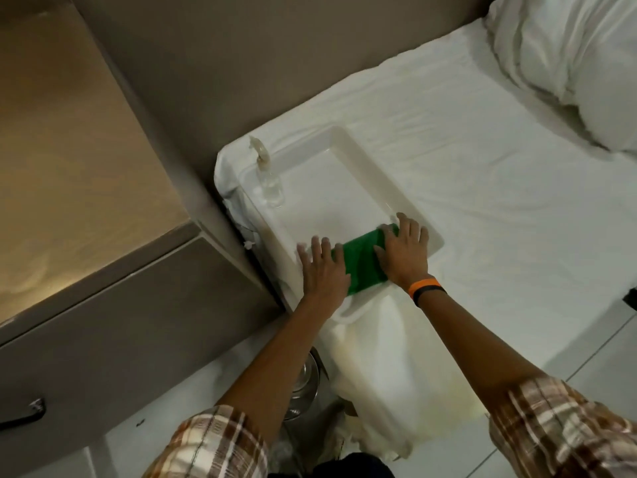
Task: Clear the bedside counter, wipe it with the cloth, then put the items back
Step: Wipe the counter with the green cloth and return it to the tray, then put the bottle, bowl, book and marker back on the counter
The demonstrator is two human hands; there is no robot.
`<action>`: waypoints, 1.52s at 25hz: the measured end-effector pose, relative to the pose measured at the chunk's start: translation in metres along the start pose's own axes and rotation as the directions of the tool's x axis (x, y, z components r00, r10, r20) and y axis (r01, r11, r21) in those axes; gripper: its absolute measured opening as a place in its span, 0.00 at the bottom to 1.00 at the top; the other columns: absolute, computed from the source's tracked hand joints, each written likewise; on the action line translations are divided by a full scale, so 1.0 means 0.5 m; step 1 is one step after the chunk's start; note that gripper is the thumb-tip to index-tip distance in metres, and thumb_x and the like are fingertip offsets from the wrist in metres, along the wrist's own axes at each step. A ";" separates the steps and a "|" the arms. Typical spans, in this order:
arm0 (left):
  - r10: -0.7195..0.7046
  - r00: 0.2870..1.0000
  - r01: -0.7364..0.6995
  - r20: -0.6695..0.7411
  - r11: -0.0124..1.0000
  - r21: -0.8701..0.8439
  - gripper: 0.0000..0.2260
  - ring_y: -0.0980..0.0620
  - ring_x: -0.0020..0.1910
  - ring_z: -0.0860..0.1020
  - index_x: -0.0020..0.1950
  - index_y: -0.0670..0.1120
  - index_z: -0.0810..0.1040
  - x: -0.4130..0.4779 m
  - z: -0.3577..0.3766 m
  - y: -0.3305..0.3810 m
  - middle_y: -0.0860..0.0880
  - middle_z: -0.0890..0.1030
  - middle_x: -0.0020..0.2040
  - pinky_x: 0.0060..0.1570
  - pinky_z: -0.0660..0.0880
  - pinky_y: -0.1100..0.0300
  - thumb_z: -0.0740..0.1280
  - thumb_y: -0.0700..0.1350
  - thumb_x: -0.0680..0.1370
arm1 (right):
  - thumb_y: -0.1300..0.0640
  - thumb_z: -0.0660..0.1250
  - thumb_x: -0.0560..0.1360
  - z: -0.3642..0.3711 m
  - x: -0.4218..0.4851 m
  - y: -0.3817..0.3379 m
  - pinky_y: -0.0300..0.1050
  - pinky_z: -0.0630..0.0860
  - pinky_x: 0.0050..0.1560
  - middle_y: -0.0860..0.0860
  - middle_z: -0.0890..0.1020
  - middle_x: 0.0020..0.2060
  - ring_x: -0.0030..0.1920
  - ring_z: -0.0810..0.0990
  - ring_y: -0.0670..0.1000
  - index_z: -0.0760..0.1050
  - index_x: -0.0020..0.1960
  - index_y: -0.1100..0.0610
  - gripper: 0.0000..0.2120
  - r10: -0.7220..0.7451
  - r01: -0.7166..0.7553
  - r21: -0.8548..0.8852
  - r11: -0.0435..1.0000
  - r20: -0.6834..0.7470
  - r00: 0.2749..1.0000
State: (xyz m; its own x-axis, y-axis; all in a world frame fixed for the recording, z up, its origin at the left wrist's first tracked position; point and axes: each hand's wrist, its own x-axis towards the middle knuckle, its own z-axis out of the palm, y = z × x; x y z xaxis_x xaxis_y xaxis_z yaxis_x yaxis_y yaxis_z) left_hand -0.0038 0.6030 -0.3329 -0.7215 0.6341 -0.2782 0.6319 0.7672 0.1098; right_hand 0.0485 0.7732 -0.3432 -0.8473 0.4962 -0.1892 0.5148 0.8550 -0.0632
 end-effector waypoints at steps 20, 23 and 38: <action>-0.369 0.738 0.387 -0.565 0.917 -0.093 0.37 0.44 0.82 0.47 0.82 0.43 0.54 -0.546 -0.600 -0.590 0.42 0.55 0.82 0.80 0.46 0.44 0.47 0.68 0.82 | 0.24 0.46 0.75 -0.623 -0.279 -0.764 0.64 0.50 0.81 0.60 0.58 0.81 0.82 0.53 0.60 0.58 0.80 0.59 0.49 -0.567 0.617 -0.034 0.786 -0.439 0.697; -0.453 0.704 0.470 -0.546 0.875 -0.120 0.38 0.46 0.82 0.45 0.82 0.44 0.52 -0.647 -0.583 -0.760 0.42 0.53 0.83 0.80 0.44 0.44 0.47 0.69 0.81 | 0.23 0.47 0.74 -0.585 -0.323 -0.956 0.63 0.48 0.81 0.60 0.59 0.80 0.82 0.54 0.60 0.58 0.81 0.59 0.49 -0.612 0.672 -0.016 0.741 -0.428 0.665; -0.583 0.751 0.497 -0.309 0.808 -0.317 0.38 0.48 0.82 0.42 0.82 0.45 0.44 -0.832 -0.430 -1.200 0.44 0.46 0.83 0.81 0.43 0.48 0.51 0.66 0.81 | 0.42 0.69 0.78 -0.473 -0.392 -1.610 0.55 0.67 0.76 0.58 0.62 0.79 0.78 0.65 0.59 0.56 0.80 0.59 0.40 -0.593 0.558 0.529 0.639 -0.124 0.796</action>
State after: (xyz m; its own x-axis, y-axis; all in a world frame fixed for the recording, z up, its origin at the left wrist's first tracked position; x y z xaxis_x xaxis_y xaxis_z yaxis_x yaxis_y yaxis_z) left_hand -0.1439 -0.1005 -0.0781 -0.9980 0.0588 0.0222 0.0625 0.9655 0.2527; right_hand -0.2304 0.0234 -0.0236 -0.9956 -0.0929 0.0088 -0.0752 0.7437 -0.6643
